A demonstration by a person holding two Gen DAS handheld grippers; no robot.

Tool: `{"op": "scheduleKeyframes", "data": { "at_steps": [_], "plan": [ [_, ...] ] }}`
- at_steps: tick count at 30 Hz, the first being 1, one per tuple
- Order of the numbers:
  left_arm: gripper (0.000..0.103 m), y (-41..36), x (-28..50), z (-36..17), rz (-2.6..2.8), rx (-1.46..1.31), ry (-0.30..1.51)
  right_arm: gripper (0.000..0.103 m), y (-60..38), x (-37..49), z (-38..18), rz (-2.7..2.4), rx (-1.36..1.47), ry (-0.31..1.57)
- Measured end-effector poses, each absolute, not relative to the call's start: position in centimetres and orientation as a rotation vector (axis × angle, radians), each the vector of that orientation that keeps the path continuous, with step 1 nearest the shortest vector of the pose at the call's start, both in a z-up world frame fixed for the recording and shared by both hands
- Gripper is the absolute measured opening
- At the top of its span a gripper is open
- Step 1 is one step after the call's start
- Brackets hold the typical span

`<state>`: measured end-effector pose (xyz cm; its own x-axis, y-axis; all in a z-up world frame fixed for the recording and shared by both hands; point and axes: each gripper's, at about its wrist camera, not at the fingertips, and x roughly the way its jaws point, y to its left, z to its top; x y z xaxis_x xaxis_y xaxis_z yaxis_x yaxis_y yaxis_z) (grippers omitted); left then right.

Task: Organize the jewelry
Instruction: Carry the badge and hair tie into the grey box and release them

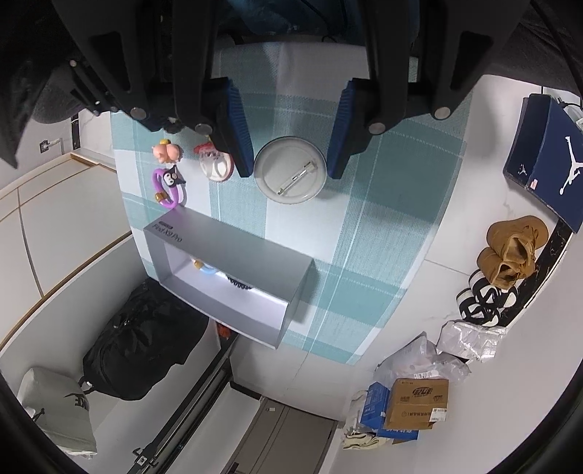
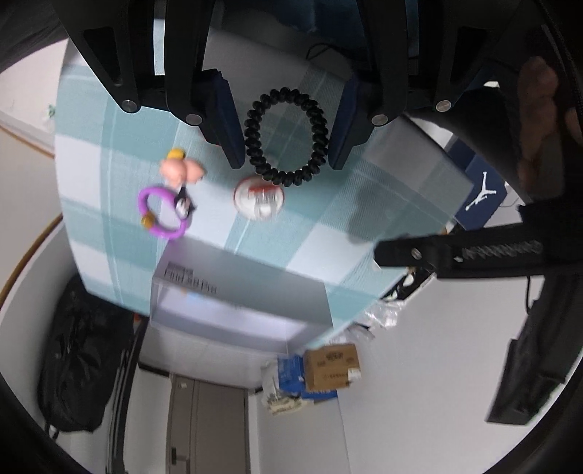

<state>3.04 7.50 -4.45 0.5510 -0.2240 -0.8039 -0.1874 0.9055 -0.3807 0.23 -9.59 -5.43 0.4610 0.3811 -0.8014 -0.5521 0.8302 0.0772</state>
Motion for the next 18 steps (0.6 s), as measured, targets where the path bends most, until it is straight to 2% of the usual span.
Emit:
{"op": "scheduleKeyframes", "data": {
  "at_steps": [7, 18],
  "plan": [
    [0.036, 7.5, 4.7, -3.0, -0.034, -0.468, 0.967, 0.046, -10.6, 2.4, -2.4, 0.598, -0.153, 0.859],
    [0.036, 6.8, 9.5, -1.8, -0.076, -0.457, 0.962, 0.046, -12.9, 11.7, 0.5, 0.646, 0.028, 0.872]
  ]
}}
